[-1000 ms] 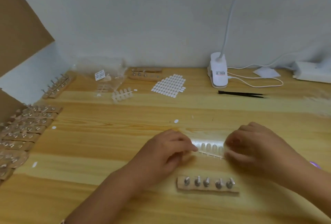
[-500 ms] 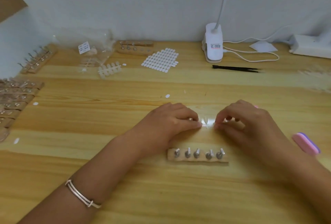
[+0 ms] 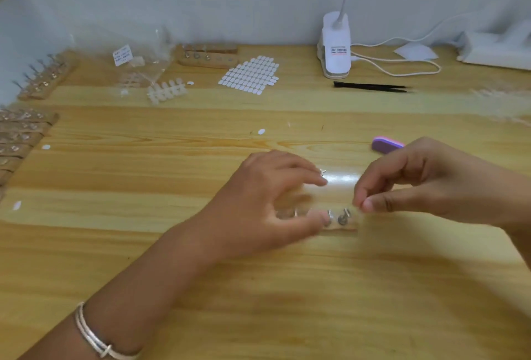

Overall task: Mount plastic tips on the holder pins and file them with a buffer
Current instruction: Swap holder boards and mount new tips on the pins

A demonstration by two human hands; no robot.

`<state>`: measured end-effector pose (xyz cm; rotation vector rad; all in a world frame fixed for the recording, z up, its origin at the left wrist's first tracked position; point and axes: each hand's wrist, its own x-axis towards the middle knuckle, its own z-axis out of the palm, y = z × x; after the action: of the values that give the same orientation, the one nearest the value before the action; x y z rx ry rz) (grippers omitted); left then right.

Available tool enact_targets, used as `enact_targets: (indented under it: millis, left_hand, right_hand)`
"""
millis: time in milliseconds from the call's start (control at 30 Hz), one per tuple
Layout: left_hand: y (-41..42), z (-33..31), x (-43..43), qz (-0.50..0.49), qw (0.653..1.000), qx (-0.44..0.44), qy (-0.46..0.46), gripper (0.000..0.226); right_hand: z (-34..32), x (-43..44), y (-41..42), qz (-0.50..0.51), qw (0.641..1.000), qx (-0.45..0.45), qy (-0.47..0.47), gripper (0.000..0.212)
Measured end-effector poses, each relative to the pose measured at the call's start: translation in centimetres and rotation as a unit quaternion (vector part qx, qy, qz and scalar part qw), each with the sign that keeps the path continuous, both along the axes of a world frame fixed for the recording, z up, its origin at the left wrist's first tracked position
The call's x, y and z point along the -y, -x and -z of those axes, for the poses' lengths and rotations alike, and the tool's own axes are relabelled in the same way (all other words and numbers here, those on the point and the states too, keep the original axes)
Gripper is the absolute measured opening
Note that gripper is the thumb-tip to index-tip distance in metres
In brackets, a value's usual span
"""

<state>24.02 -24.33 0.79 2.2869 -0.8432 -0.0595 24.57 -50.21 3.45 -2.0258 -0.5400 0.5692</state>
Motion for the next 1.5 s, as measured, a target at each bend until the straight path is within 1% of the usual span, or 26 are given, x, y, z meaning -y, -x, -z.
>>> enact_targets:
  millis: [67,133,200,300,400,533,633,800,900,1000,1100,1233,1300,1367,1433,1500]
  left_hand:
    - [1.0,-0.1,1.3,-0.010,0.998,0.041,-0.046,0.041]
    - [1.5,-0.1,2.5,-0.030,0.995,0.060,-0.067,0.030]
    - [1.7,-0.2,3.4,-0.052,0.996,0.051,-0.054,0.020]
    - [1.9,-0.3,4.2,-0.080,0.995,0.040,-0.044,0.013]
    - [2.0,-0.2,4.6,-0.095,0.994,0.033,-0.052,0.014]
    - [2.2,0.1,5.0,-0.117,0.992,0.029,-0.049,0.018]
    - [2.2,0.2,5.2,-0.126,0.991,0.014,-0.034,0.018]
    - [2.2,0.2,5.2,-0.130,0.991,-0.007,-0.021,0.016]
    - [2.2,0.2,5.3,-0.139,0.990,-0.006,-0.033,0.018]
    - [2.1,0.2,5.3,-0.146,0.989,-0.019,-0.024,0.018]
    - [2.1,0.2,5.3,-0.146,0.989,-0.026,-0.025,0.020]
    - [2.2,0.1,5.3,-0.146,0.989,-0.020,-0.023,0.019]
    - [2.1,0.1,5.2,-0.142,0.989,-0.022,-0.025,0.019]
    - [2.1,0.1,5.2,-0.139,0.990,-0.023,-0.028,0.018]
    - [2.1,0.1,5.2,-0.139,0.990,-0.022,-0.029,0.018]
    - [2.1,0.2,5.2,-0.139,0.990,-0.020,-0.026,0.018]
  right_hand:
    - [0.0,-0.4,-0.1,-0.002,1.000,0.002,0.008,0.002]
    - [0.0,-0.8,-0.2,-0.005,1.000,-0.009,0.005,0.008]
    - [-0.2,-1.1,-0.2,-0.014,1.000,-0.028,0.001,0.010]
    - [-0.3,-1.3,0.0,-0.020,0.999,-0.035,0.000,0.009]
    - [-0.2,-1.5,-0.1,-0.007,1.000,-0.028,-0.004,0.007]
    - [-0.3,-1.7,-0.2,-0.001,1.000,-0.022,0.009,0.014]
    - [-0.4,-1.9,-0.2,0.009,0.999,-0.035,0.014,0.012]
    - [-0.9,-2.5,-0.3,0.018,0.997,-0.044,0.058,0.012]
    - [-1.3,-3.0,-0.4,0.021,0.993,-0.021,0.117,0.017]
    - [-1.6,-3.5,-0.1,0.032,0.986,0.013,0.161,0.020]
    - [-1.6,-3.7,0.6,0.050,0.983,0.044,0.173,0.023]
    - [-1.4,-3.2,2.0,0.063,0.970,0.141,0.188,0.017]
    - [-1.5,-3.2,2.6,0.078,0.969,0.149,0.182,0.013]
    - [-1.7,-3.5,2.9,0.086,0.963,0.162,0.196,0.011]
    - [-2.0,-4.1,2.9,0.072,0.954,0.177,0.230,0.006]
    - [-2.5,-4.8,2.9,0.034,0.938,0.171,0.301,0.009]
